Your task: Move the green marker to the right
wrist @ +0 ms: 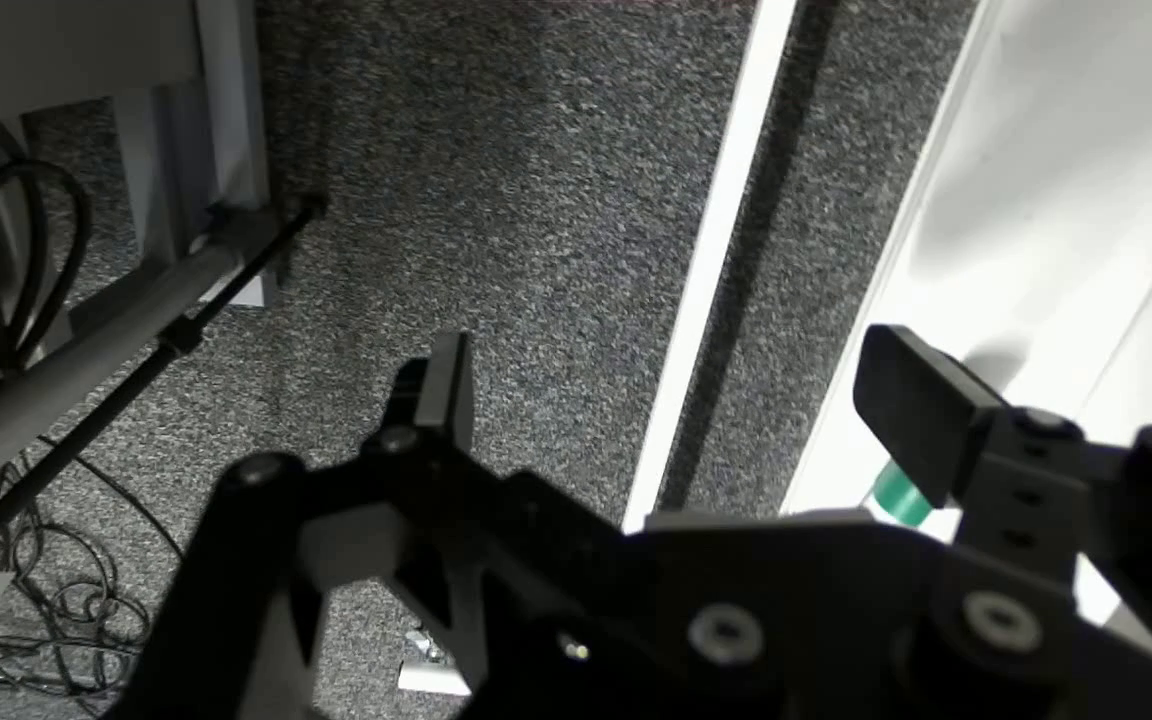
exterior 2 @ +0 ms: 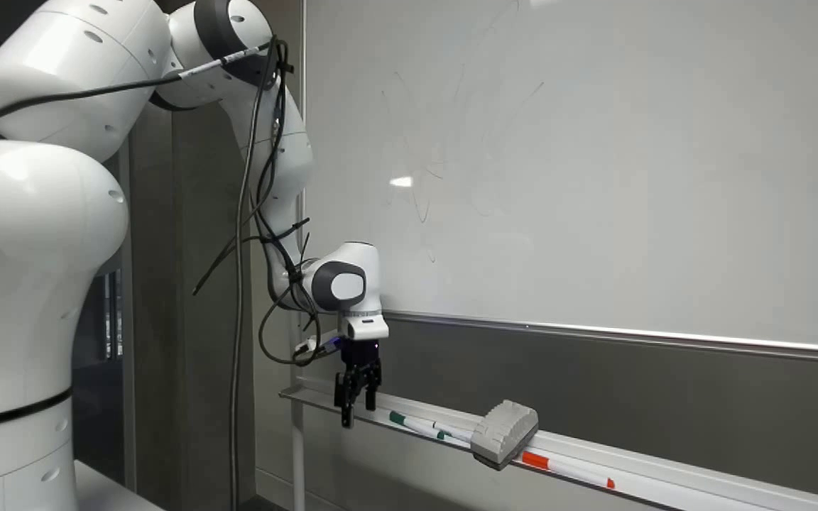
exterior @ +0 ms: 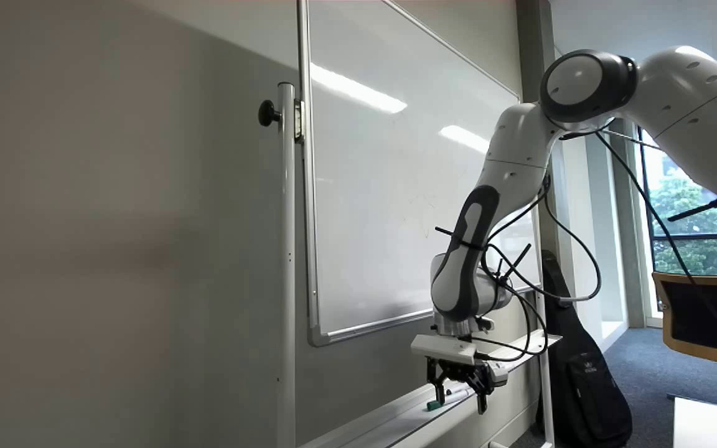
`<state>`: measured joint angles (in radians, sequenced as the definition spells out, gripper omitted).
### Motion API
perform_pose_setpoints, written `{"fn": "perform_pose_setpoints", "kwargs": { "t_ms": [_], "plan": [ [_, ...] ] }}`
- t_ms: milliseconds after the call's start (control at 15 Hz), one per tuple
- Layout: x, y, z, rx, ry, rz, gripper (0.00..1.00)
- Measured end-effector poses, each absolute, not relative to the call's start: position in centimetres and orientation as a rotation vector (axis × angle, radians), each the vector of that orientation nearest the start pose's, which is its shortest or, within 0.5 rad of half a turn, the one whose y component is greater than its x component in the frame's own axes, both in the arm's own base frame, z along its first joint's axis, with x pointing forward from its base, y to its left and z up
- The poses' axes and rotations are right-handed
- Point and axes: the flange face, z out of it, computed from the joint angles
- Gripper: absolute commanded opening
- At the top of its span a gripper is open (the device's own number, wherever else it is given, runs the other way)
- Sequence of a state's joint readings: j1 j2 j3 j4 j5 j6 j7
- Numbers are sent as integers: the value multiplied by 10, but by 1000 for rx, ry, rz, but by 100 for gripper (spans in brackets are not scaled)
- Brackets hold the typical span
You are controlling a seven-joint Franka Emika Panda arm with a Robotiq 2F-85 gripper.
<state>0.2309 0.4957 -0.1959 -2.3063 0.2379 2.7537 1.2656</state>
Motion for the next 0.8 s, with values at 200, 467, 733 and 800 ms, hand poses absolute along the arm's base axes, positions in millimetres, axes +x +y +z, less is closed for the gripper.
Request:
{"fn": "perform_pose_setpoints", "kwargs": {
  "t_ms": [200,467,733,800],
  "plan": [
    [507,-3,150,-2540,1929,197,100],
    [498,-14,178,-2763,1693,344,100],
    [491,-19,200,-2993,1412,407,100],
    [490,-20,205,-3044,1336,410,100]
  ]
}}
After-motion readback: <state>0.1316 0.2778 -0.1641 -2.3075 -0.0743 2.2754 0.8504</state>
